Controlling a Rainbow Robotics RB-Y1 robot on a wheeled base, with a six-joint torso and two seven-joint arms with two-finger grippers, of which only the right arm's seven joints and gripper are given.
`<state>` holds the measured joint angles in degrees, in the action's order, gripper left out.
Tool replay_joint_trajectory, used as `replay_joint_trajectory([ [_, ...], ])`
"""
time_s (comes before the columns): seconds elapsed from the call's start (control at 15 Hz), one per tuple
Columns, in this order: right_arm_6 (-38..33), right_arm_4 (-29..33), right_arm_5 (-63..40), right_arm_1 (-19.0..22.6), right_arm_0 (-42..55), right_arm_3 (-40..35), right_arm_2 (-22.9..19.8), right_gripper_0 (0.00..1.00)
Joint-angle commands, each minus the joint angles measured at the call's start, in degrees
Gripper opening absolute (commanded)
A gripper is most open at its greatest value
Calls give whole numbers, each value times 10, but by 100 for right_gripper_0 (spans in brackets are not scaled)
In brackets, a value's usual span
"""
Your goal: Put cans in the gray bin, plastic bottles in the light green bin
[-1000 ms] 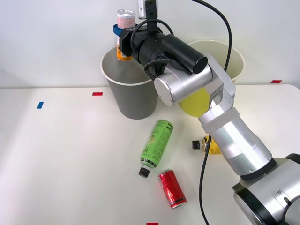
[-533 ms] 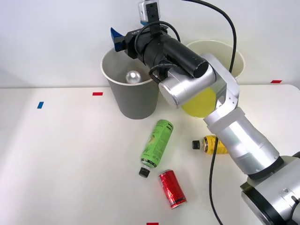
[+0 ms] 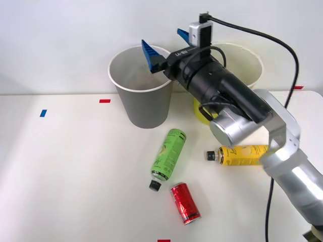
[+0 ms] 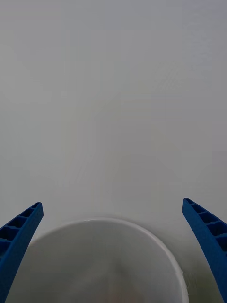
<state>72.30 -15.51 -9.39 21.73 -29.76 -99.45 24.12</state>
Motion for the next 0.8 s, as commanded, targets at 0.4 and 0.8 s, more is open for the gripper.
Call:
replay_joint_trajectory([
  [0.4,-27,-15,130,95,385,-253,-82,100],
  [0.8,-27,-16,225,43,579,-252,-117,100],
])
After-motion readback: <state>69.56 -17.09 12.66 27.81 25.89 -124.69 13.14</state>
